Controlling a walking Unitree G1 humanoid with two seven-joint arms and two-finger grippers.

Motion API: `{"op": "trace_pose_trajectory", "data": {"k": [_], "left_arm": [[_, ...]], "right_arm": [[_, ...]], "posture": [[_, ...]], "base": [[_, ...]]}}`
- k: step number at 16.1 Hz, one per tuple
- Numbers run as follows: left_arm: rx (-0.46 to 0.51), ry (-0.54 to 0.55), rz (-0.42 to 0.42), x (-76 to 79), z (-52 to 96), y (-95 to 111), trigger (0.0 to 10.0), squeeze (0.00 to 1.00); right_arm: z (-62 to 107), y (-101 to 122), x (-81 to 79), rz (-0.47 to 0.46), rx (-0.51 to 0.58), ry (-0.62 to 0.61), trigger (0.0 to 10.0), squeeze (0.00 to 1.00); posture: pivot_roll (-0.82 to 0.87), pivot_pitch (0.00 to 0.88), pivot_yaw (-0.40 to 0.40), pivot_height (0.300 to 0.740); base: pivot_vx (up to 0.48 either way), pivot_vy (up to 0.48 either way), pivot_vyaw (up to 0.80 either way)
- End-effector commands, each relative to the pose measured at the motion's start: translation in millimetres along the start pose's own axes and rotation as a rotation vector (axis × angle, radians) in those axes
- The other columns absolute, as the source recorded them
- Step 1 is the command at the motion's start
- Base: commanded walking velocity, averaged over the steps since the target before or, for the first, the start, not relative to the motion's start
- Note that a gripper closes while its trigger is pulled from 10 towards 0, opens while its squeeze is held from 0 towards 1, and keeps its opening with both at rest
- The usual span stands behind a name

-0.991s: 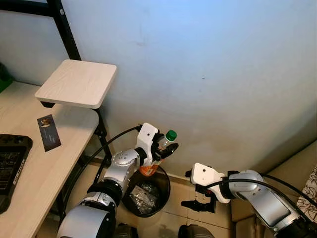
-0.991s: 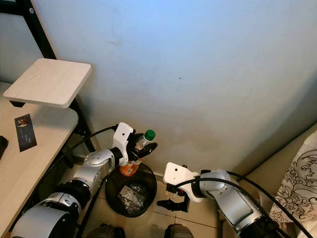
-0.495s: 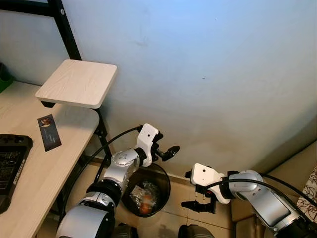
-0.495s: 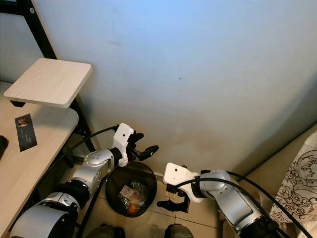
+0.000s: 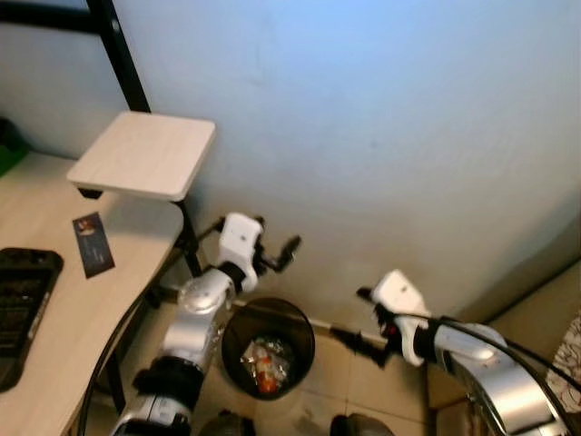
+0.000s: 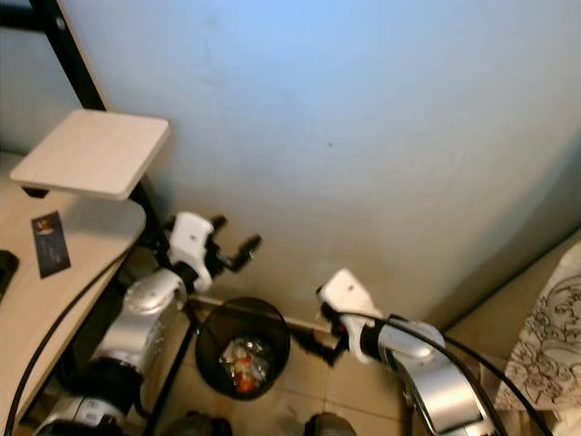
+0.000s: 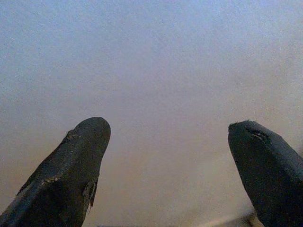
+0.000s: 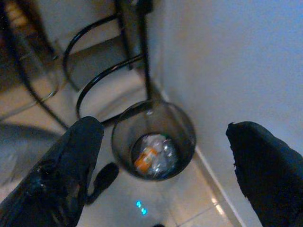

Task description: Clean up the room

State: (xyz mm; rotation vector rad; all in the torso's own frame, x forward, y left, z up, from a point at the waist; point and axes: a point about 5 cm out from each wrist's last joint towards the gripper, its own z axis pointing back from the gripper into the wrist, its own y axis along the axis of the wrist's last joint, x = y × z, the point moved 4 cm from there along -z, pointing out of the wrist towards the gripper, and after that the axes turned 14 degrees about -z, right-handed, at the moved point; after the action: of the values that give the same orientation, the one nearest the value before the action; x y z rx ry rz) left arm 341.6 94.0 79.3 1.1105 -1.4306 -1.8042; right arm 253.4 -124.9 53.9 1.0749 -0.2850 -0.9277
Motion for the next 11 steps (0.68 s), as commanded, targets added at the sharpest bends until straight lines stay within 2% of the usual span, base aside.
{"op": "trace_pose_trajectory", "data": {"k": [1,2,3,4,6,9,11], "left_arm": [[-0.012,0.045,-0.016,-5.6,5.4,5,10.0,0.15],[-0.021,0.092,-0.038,-11.0,13.0,7,10.0,0.0],[-0.034,0.119,-0.058,-13.4,18.2,8,10.0,0.0],[-0.082,0.203,-0.083,-21.4,31.3,6,10.0,0.0],[-0.108,0.26,-0.061,-27.4,40.2,10,10.0,0.0],[-0.13,0.317,-0.044,-32.1,51.7,12,10.0,0.0],[-0.147,0.323,-0.046,-31.4,54.8,12,10.0,0.0]], "right_arm": [[5.9,9,7.5,-0.055,0.069,-0.087,10.0,0.0],[6.3,17,10.9,-0.092,0.136,-0.153,10.0,0.0],[6.2,21,12.8,-0.133,0.174,-0.191,10.0,0.0],[7.3,30,24.0,-0.223,0.257,-0.338,10.0,0.0],[10.9,35,31.4,-0.289,0.301,-0.441,10.0,0.0],[15.9,32,40.1,-0.312,0.302,-0.525,10.0,0.0],[14.7,35,38.9,-0.308,0.315,-0.506,10.0,0.0]], "posture": [[-0.08,0.0,0.055,0.74],[-0.08,0.0,0.067,0.74],[-0.09,0.0,0.078,0.74],[-0.09,0.0,0.087,0.74],[-0.09,0.0,0.087,0.74],[-0.07,0.0,0.068,0.74],[-0.06,0.0,0.067,0.74]], "base": [[0.0,0.0,0.0],[0.0,0.0,0.0],[0.0,0.0,0.0],[0.0,0.0,0.0],[0.0,0.0,0.0],[-0.174,0.0,0.0],[-0.263,0.0,0.0]]}}
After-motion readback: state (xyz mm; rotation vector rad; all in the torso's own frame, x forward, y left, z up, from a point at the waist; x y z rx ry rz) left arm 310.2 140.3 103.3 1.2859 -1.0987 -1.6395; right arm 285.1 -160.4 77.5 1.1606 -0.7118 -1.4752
